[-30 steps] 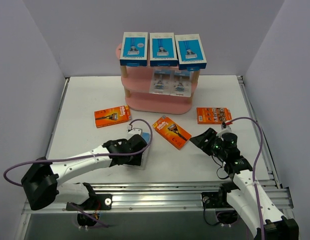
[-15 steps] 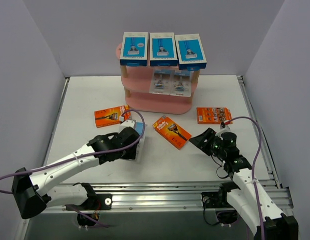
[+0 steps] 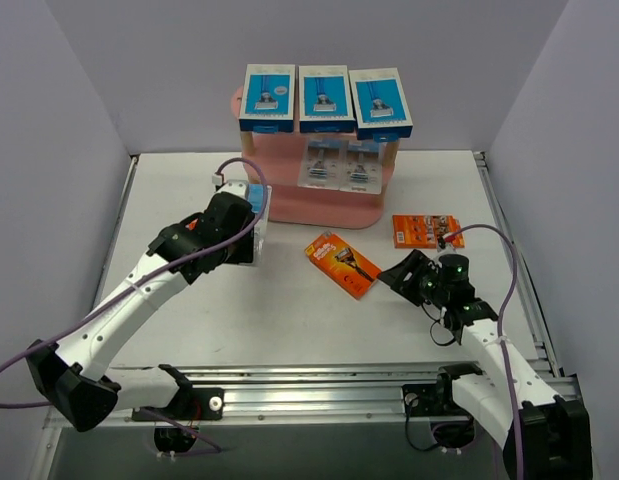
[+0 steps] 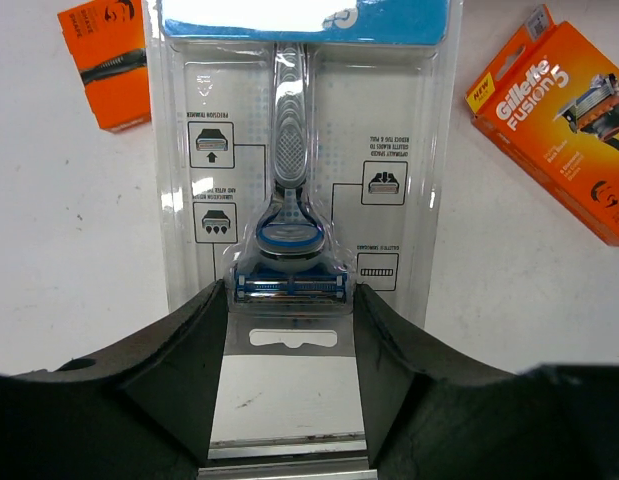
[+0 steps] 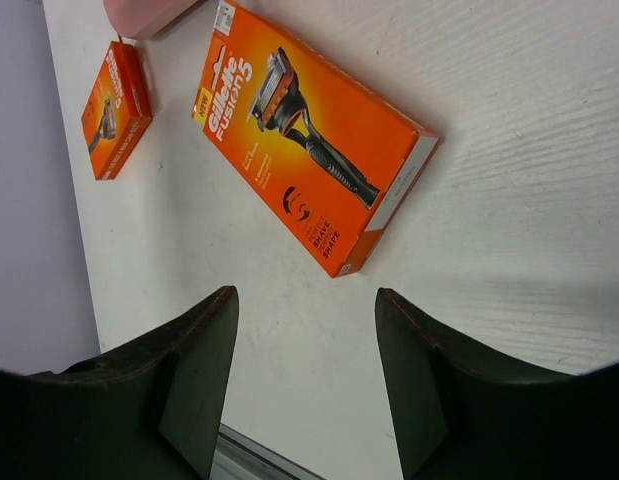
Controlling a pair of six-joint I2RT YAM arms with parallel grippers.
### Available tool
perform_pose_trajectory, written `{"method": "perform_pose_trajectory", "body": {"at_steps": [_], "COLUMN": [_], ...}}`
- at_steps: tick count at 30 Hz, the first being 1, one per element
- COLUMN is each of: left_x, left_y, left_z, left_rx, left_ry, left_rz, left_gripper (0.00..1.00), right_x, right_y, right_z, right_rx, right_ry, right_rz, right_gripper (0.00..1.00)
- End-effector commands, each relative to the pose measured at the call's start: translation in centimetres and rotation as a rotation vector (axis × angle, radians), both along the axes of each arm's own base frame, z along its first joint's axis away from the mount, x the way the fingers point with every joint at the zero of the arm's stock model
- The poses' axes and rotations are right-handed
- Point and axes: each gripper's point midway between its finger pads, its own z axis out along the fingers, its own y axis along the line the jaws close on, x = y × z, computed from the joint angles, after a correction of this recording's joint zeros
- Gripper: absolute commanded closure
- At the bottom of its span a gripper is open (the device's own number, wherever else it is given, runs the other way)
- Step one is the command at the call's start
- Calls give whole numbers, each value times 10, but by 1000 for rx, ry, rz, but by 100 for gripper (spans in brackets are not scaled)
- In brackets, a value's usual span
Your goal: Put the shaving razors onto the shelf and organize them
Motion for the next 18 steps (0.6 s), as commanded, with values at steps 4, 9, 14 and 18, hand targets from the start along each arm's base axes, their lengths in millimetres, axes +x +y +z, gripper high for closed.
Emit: {"method": "perform_pose_trajectory", "body": {"at_steps": [4, 9, 14, 18], "left_x": [48, 77, 100, 114], "left_y": [-14, -23, -27, -33], "left_z": [29, 27, 39, 40], "left_rx": [19, -4, -14, -25], "left_ry": [-78, -72, -108, -118], "left_rz": [-42, -51, -56, -71], "left_gripper": [98, 98, 98, 97], "right_x": [29, 41, 52, 57], "right_y": [1, -7, -19, -21], "right_z": [30, 31, 30, 27], "right_rx": [-2, -28, -31, -35], "right_ry": [-96, -91, -87, -83], "right_rz": [27, 26, 17, 24], "right_gripper": [48, 48, 48, 48]}}
